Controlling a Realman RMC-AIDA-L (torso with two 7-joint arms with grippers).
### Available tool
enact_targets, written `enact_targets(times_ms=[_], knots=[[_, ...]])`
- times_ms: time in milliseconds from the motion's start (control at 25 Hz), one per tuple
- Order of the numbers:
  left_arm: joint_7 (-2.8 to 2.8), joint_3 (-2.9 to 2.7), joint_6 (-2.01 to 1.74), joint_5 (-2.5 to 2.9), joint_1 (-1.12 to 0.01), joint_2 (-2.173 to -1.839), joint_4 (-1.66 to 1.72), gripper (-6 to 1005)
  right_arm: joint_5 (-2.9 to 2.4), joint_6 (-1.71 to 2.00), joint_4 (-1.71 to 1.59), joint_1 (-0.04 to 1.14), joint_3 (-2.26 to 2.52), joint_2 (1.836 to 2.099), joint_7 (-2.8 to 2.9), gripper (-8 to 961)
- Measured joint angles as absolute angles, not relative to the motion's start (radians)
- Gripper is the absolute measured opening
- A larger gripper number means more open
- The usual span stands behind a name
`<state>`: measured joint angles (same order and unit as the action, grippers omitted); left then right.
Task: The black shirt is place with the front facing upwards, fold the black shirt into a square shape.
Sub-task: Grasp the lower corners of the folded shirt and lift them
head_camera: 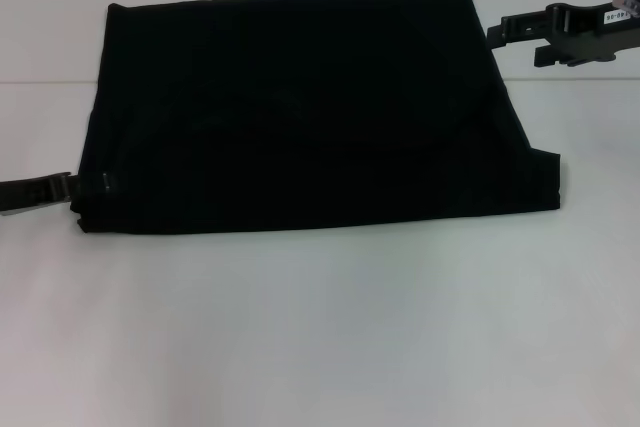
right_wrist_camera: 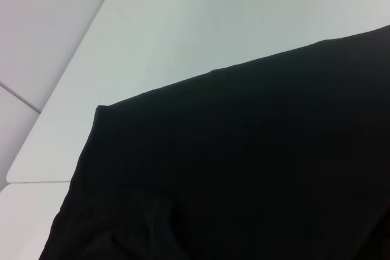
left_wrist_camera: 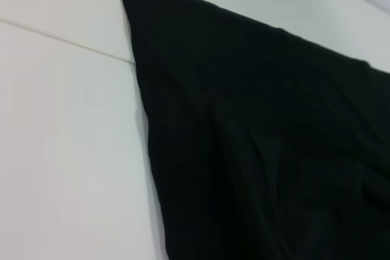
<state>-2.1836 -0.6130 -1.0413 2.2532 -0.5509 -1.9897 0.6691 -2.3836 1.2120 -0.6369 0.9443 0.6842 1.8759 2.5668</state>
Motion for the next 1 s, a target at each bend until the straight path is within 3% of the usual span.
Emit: enact_targets(times_ms=[1000], knots=[[-2.264, -0.732, -1.018, 2.320, -0.596, -1.993, 0.647, 754, -2.383, 1.221, -0.641, 0.931, 0.683, 1.873, 2.566, 941]])
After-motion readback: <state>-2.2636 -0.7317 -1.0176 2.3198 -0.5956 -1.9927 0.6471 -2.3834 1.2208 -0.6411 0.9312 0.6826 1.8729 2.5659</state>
